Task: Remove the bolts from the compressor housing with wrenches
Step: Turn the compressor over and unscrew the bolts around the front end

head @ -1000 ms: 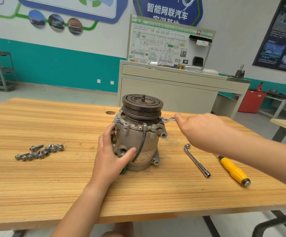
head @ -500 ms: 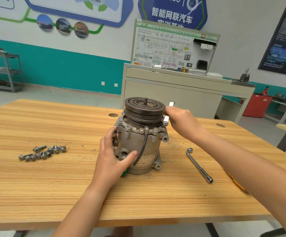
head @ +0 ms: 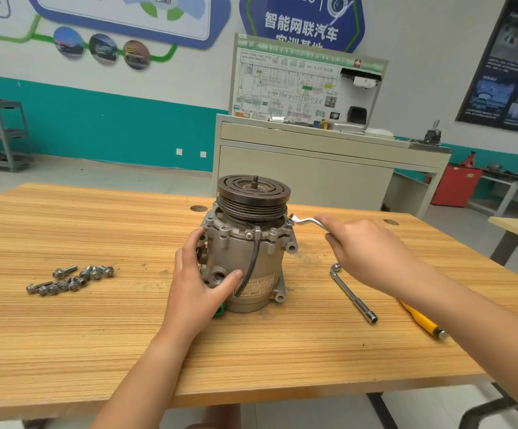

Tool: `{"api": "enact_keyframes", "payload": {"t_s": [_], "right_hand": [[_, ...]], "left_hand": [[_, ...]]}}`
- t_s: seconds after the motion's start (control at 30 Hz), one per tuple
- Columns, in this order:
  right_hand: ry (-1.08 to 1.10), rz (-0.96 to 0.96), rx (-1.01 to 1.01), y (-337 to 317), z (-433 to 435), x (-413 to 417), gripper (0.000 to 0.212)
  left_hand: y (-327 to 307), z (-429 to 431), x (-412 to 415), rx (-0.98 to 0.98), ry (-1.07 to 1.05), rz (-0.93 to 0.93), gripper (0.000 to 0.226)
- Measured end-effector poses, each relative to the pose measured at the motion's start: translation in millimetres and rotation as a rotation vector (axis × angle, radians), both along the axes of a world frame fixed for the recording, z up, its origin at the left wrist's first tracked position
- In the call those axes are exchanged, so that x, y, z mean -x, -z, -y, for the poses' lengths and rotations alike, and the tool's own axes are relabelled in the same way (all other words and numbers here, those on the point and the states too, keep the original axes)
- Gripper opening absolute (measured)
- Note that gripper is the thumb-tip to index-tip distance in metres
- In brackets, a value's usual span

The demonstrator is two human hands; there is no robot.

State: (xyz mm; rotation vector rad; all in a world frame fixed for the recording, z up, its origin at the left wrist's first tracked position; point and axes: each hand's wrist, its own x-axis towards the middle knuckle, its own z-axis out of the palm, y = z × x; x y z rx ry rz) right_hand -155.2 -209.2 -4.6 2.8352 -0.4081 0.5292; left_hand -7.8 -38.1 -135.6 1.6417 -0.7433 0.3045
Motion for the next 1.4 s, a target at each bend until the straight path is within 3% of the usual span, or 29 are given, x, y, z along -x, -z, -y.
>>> {"api": "enact_keyframes", "payload": {"t_s": [0.13,0.37,0.57,0.77,0.9,1.07,1.23,1.3,1.4], "right_hand": [[0.088,-0.024,0.07,-1.7,-10.4,-4.7,0.053],[0.115,-0.194,0.467,-8.6,-45.3,-12.2,0.053],[0.06,-0.154,0.375,-17.7,-1.1,-13.0,0.051],[-0.002,-0.155,0.5,-22.2,37.2,-38.2,0.045],[-0.079,-0.105,0.411,-10.8,44.9,-73.9,0.04],[-0.174,0.013,0.134,4.5,39.4,-90.7,0.044],[-0.148,0.376,-0.259,-0.4,37.8,-44.8,0.036],[-0.114,0.374,-0.184,-4.1,31.5,-23.7,0.04],[0.014,0.215,-0.015,-8.4,16.0,0.7,0.039]], "left_hand": [[0.8,-0.6,-0.2,0.001,0.0,0.001,0.087],[-0.6,-0.5,0.9,-0.002,-0.005,0.012,0.088],[-0.7,-0.6,0.7,0.001,-0.004,0.014,0.089],[-1.0,-0.3,0.2,-0.013,-0.014,0.017,0.087],[-1.4,-1.6,0.8,-0.017,-0.017,0.014,0.088],[-2.6,-1.8,1.7,-0.019,-0.017,0.013,0.088],[-2.5,-2.1,1.9,-0.016,-0.006,0.025,0.088],[-2.3,-1.7,2.5,-0.011,-0.008,0.023,0.088],[-2.4,-2.1,2.2,-0.006,-0.005,0.021,0.088]]}}
